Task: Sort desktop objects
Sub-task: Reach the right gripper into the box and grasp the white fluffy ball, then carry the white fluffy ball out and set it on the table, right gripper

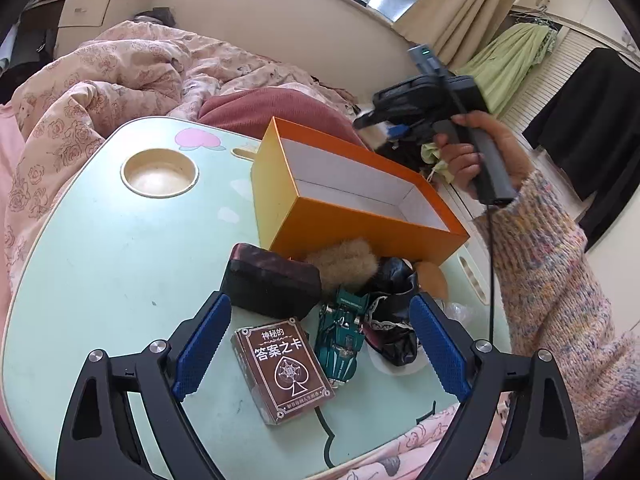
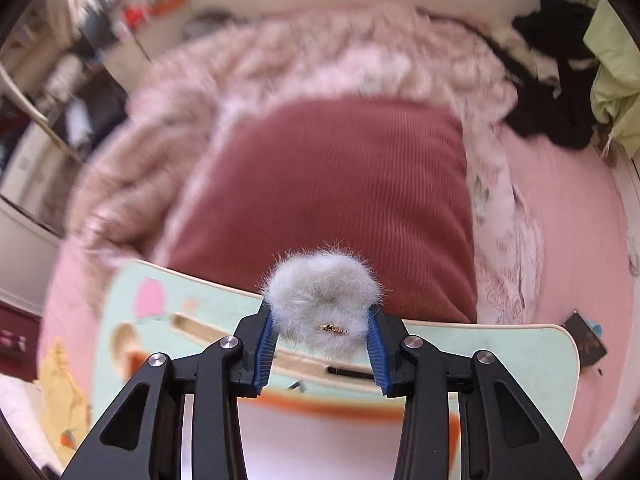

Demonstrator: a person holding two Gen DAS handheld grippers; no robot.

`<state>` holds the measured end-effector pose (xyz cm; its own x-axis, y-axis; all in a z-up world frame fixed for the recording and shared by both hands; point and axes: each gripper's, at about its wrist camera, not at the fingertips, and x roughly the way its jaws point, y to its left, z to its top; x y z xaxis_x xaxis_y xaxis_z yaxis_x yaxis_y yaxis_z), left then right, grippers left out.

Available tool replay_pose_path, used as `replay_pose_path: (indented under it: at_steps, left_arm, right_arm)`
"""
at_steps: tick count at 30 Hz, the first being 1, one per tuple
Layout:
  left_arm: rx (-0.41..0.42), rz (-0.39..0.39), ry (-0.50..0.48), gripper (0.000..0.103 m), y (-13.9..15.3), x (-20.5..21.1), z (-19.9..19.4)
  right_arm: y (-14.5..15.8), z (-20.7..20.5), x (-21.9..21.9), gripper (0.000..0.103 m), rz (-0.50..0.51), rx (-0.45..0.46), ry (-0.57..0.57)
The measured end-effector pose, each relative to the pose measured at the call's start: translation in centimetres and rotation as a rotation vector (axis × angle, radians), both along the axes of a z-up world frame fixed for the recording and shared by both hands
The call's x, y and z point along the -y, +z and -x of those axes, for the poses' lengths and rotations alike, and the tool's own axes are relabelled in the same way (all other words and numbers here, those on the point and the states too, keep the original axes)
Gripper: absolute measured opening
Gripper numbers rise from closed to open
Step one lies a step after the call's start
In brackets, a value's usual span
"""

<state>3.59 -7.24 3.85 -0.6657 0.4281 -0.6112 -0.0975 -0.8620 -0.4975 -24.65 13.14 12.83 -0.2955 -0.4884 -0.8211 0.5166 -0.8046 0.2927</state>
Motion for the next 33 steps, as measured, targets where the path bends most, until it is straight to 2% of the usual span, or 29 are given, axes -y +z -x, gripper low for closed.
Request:
replay_pose_path:
  at_steps: [3, 6, 8, 11, 13, 16, 17, 19, 20, 23, 27, 30, 33]
  left_arm:
    - [-0.001, 0.018, 0.005, 0.091, 0.0, 0.0, -0.3]
    - [0.000, 0.058, -0.002, 0.091, -0.1, 0.1, -0.9]
    - [0.003, 0.089, -0.016, 0.091, -0.2, 0.2, -1.6]
    - [0.020, 0.127, -0.043, 0.091, -1.0, 0.4, -2.8]
    - [0.028, 0.164, -0.056, 0.091, -1.5, 0.3, -3.5]
    - [-0.015, 0.223, -0.053, 0.091, -1.5, -0.5, -4.3]
    - [-0.022, 0.232, -0.061, 0.091, -1.5, -1.1, -4.2]
    - [-0.034, 0.231, -0.078, 0.091, -1.6, -2.1, -4.0]
    - [-0.038, 0.245, -0.084, 0.091, -1.6, -2.8, -3.7]
    - [-0.043, 0.329, -0.125, 0.090, -1.7, -4.8, -3.1]
    - [-0.052, 0.415, -0.163, 0.074, -1.8, -6.4, -2.2]
    - [-0.051, 0.428, -0.185, 0.072, -1.8, -7.3, -1.3]
    - [-0.044, 0.398, -0.189, 0.072, -1.8, -7.3, -0.6]
  right_arm:
    - [3.5, -5.6, -4.3, 0.039, 0.077, -0.096, 0.047]
    - [3.3, -11.8, -8.1, 0.040, 0.040, -0.168, 0.075]
    - [1.3, -15.8, -10.2, 0.040, 0.011, -0.186, 0.075]
    - [-3.4, -20.3, -13.4, 0.040, -0.022, -0.158, 0.055]
    - [-5.8, -22.8, -15.0, 0.040, -0.004, -0.147, 0.056]
    - [-7.9, -25.9, -15.3, 0.040, 0.054, -0.125, 0.075]
    - [-8.3, -26.6, -14.8, 0.040, 0.056, -0.130, 0.079]
    - [-9.0, -27.5, -13.4, 0.040, 0.055, -0.153, -0.007]
    - [-9.3, -27.5, -12.5, 0.040, 0.046, -0.156, -0.003]
    - [-10.0, -26.9, -9.8, 0.040, -0.009, -0.164, -0.004]
    - [-10.7, -25.6, -8.0, 0.041, -0.062, -0.208, -0.044]
    - [-10.9, -25.1, -7.3, 0.044, -0.053, -0.229, -0.074]
    - [-10.7, -26.0, -7.5, 0.053, -0.029, -0.266, -0.080]
